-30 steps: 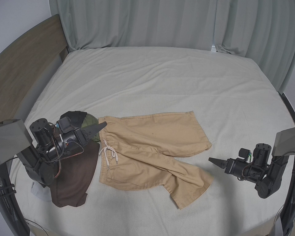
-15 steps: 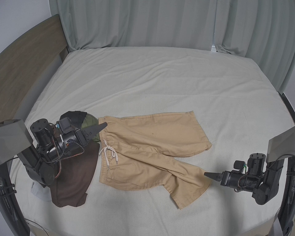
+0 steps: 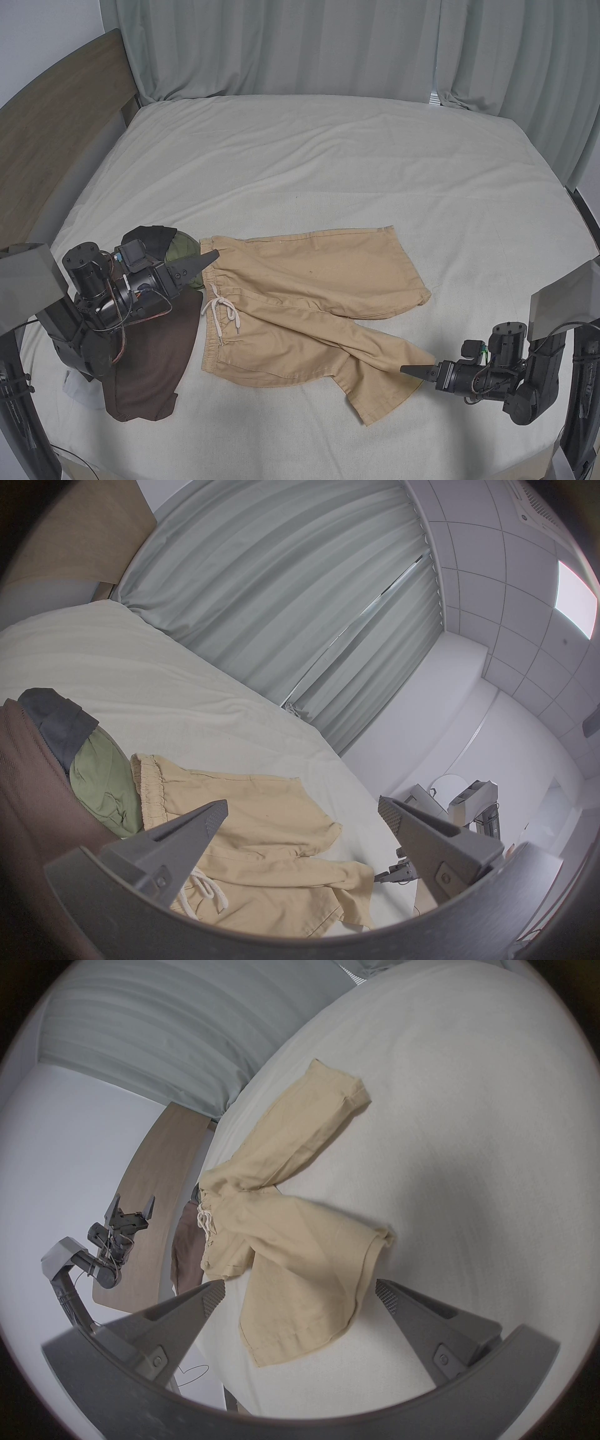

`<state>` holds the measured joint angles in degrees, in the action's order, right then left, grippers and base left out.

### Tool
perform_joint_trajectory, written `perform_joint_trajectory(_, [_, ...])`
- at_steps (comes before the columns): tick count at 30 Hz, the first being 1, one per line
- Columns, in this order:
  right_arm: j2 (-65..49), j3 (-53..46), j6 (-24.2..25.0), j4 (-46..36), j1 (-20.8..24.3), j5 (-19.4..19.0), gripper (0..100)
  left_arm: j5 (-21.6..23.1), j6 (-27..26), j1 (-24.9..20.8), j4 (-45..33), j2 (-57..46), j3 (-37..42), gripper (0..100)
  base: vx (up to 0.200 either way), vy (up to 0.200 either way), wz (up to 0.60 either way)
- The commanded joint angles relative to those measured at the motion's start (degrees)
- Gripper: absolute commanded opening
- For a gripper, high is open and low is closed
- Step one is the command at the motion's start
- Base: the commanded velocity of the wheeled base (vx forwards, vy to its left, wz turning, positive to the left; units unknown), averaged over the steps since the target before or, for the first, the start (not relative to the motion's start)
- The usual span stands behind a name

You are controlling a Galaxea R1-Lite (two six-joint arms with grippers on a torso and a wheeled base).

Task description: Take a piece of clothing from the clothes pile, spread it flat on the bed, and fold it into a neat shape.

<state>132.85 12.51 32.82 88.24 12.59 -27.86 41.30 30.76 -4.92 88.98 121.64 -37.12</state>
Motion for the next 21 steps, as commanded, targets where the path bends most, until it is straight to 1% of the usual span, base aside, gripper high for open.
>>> perform_joint_trajectory(1, [2.7,1.1,0.1,0.0,0.9,0.4,100,0.0,0.0,0.0,0.1,0.1,0.0,100,0.000,0.000,0.00])
perform_joint_trajectory(6, [5.3,5.1,1.1,0.0,0.9,2.7,100,0.0,0.0,0.0,0.1,0.1,0.0,100,0.000,0.000,0.00])
perform_joint_trajectory(8, [5.8,7.3,2.6,0.0,0.9,3.9,100,0.0,0.0,0.0,0.1,0.1,0.0,100,0.000,0.000,0.00])
perform_joint_trajectory(11, [5.2,7.9,3.9,0.0,0.9,4.1,100,0.0,-0.1,0.0,0.1,0.1,0.0,100,0.000,0.000,0.00])
perform_joint_trajectory(12, [4.2,8.2,5.8,0.0,0.9,4.2,100,0.0,-0.1,0.0,0.1,0.2,0.0,100,0.000,0.000,0.00])
perform_joint_trajectory(13, [3.2,8.5,6.4,0.0,0.9,4.3,100,0.0,-0.1,0.0,0.1,0.2,0.0,100,0.000,0.000,0.00])
perform_joint_trajectory(21, [-2.0,8.6,8.7,-0.1,0.2,4.4,100,0.0,-0.1,-0.1,0.1,0.1,0.0,100,0.000,0.000,0.00])
